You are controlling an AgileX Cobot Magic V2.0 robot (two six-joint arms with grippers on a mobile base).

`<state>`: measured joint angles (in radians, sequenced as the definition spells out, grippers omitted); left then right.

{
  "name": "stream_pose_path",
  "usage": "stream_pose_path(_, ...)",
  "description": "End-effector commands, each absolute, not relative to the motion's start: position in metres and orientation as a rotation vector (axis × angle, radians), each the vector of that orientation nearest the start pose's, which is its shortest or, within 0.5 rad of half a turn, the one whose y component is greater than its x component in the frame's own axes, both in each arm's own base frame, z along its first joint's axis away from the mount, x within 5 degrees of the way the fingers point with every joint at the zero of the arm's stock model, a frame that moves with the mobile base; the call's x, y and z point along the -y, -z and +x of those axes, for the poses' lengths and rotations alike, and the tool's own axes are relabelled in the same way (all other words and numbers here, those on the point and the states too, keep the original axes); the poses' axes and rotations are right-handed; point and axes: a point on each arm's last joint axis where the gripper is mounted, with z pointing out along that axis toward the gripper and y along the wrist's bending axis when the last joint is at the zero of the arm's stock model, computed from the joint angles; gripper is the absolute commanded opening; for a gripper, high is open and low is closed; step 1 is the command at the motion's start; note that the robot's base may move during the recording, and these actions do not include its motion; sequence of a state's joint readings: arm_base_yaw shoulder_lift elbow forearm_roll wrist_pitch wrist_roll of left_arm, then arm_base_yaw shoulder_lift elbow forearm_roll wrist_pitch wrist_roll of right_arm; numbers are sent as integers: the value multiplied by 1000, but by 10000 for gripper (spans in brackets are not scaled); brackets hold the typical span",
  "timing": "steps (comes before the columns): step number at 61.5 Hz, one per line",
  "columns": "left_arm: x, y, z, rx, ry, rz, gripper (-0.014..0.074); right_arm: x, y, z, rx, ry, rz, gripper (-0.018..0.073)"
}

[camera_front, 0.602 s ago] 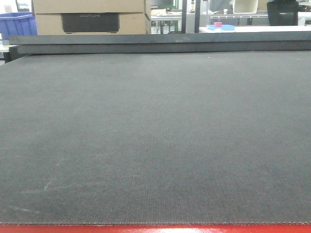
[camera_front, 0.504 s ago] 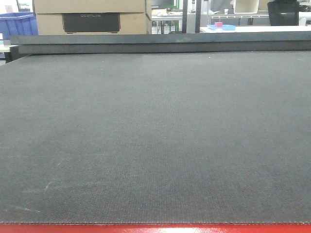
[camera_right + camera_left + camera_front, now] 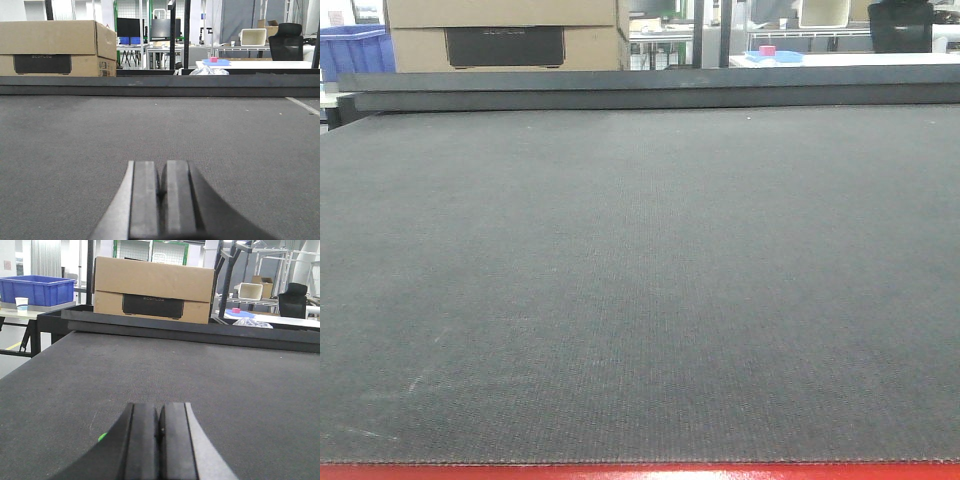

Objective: Grab block from conveyor and place in blue bin
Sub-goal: 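Lower both open grippers toward the green and blue blocks on the belt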

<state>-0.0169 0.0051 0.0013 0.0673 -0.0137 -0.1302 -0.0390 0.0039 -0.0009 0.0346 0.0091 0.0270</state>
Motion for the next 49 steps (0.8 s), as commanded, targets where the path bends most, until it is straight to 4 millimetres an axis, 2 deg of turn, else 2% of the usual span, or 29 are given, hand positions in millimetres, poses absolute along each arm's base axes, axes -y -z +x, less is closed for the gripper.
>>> stream_pose_path(1, 1, -216, 56, -1448, 67, -38, -111, 3, -214, 56, -1469, -6, 73, -167)
stream_pose_path(13, 1, -216, 56, -1448, 67, -38, -111, 3, -215, 56, -1466, -6, 72, -167)
stream_pose_path(30, 1, -222, 55, -1395, 64, -28, -111, 3, -234, 52, -1251, -2, 67, -167)
stream_pose_path(34, 1, -236, 52, -1372, 65, -30, -111, 3, -247, 49, -1224, -2, 65, -167)
stream_pose_path(43, -1, -282, 35, -1413, 37, -38, -111, 2, -300, 31, -1153, -5, 59, -167)
stream_pose_path(49, -3, -314, 25, -1428, -13, -28, -111, 1, -329, 25, -1237, -8, 58, -167)
